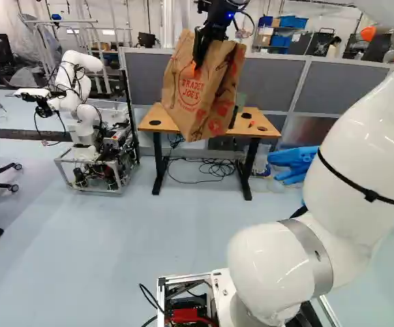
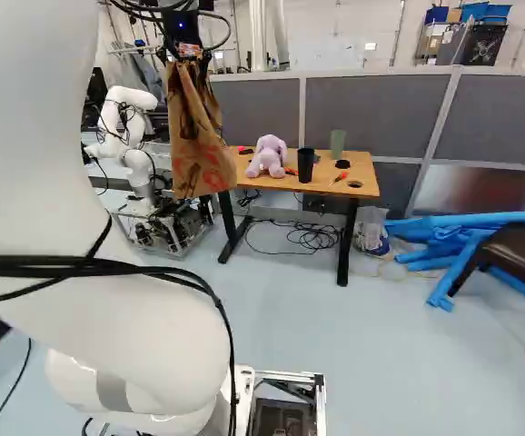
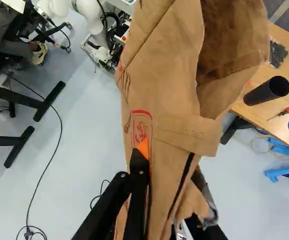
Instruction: Pick up the bag on the ground and place it on the table
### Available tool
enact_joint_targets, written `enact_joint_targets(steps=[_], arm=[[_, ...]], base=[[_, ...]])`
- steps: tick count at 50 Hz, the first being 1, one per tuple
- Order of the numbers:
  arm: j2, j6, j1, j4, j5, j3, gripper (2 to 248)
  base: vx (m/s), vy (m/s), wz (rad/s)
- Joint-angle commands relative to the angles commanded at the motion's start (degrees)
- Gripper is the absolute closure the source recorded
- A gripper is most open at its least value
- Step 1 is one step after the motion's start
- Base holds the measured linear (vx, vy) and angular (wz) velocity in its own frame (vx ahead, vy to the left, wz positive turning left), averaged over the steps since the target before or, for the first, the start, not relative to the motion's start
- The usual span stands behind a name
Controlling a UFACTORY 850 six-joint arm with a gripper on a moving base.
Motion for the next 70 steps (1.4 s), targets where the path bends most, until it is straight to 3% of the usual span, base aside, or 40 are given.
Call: enact_joint_targets(steps=[70], arm=[[0.0,0.0,0.0,0.0,0.0,0.0,229]], base=[[0.197,0.089,-0.026]])
